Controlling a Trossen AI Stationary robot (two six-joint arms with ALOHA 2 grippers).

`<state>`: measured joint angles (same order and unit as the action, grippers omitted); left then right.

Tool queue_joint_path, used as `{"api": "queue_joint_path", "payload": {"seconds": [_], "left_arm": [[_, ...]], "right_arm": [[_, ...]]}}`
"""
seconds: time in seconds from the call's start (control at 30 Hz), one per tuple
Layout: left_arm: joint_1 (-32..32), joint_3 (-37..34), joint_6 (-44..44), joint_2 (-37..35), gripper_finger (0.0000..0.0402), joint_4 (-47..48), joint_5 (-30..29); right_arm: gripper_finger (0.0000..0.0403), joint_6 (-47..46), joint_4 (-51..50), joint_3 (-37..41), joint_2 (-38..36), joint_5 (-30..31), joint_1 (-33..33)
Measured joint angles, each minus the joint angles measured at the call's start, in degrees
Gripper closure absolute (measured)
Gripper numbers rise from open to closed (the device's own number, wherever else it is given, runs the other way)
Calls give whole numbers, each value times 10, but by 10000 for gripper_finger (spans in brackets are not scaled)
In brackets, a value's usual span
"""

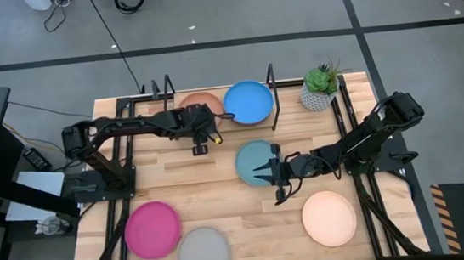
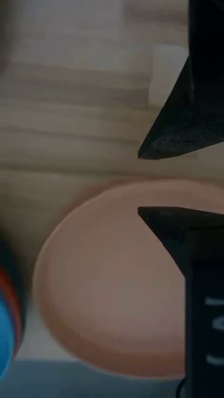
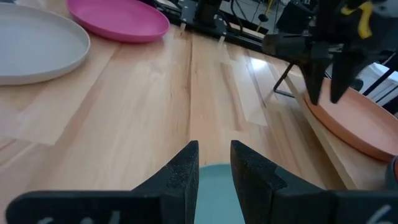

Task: Place and stack plates onto a shelf
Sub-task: Put the brown plate on the shelf, then stack the light blue plate on top of the brown plate on the shelf

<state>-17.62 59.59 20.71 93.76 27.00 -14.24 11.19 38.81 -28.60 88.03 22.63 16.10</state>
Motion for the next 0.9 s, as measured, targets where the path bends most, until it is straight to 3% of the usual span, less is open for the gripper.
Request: {"api": "queue_joint_path", "payload": {"seconds": [0.47,0.7,0.9], "left_arm": [[-2,-1,29,15,262,-6,-82],[25,2,22,7,272,18,27],[102,37,-120,4,276,91,125]], "right_arm": [[304,4,-6,0,0,-1,0],[304,2,-8,0,0,-3,0],[304,-7,-17,0,0,0,0]]}}
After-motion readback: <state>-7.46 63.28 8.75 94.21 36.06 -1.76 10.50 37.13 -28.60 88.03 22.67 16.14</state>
